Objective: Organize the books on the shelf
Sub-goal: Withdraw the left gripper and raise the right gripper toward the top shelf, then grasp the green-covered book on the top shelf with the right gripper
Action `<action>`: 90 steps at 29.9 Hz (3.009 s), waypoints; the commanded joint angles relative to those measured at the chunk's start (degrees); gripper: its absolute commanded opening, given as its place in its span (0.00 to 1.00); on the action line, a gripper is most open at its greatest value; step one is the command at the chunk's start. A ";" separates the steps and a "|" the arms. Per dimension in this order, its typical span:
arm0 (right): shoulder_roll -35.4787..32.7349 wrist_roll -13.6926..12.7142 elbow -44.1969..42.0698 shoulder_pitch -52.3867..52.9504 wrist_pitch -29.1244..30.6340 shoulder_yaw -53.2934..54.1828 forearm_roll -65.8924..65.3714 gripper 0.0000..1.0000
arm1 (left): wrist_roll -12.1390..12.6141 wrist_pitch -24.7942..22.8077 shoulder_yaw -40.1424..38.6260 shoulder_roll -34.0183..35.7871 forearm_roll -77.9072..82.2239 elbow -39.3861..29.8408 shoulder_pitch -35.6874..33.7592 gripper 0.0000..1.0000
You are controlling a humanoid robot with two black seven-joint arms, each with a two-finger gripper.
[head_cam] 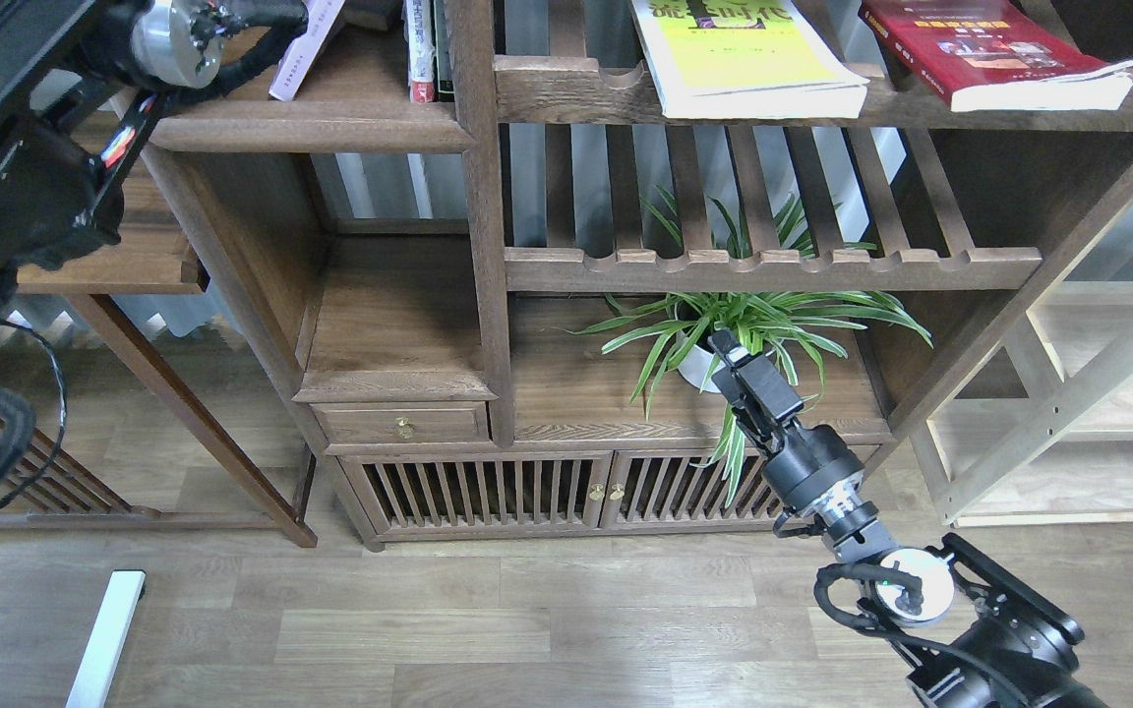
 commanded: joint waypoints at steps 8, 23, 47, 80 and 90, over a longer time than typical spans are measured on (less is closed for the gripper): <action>-0.52 -0.01 1.32 -0.10 0.00 6.99 0.05 0.98 | -6.46 0.00 -8.31 0.62 -0.02 -20.84 18.94 0.99; -2.81 -0.01 7.19 -0.10 0.00 17.28 0.75 0.97 | -20.62 -22.27 -8.92 -6.40 -3.44 -21.73 25.44 1.00; 3.34 0.26 15.47 9.31 -19.29 23.70 1.19 0.94 | -11.30 -56.00 -9.80 -10.37 -19.26 -21.47 42.50 0.99; 3.61 -0.36 16.43 16.42 -30.62 15.09 1.45 0.86 | -11.57 -56.00 -12.44 3.17 -23.49 -21.73 48.74 0.99; 7.73 -0.27 16.43 20.82 -41.09 16.76 1.54 0.86 | -11.39 -56.00 -12.62 3.78 -25.24 -21.30 48.83 0.99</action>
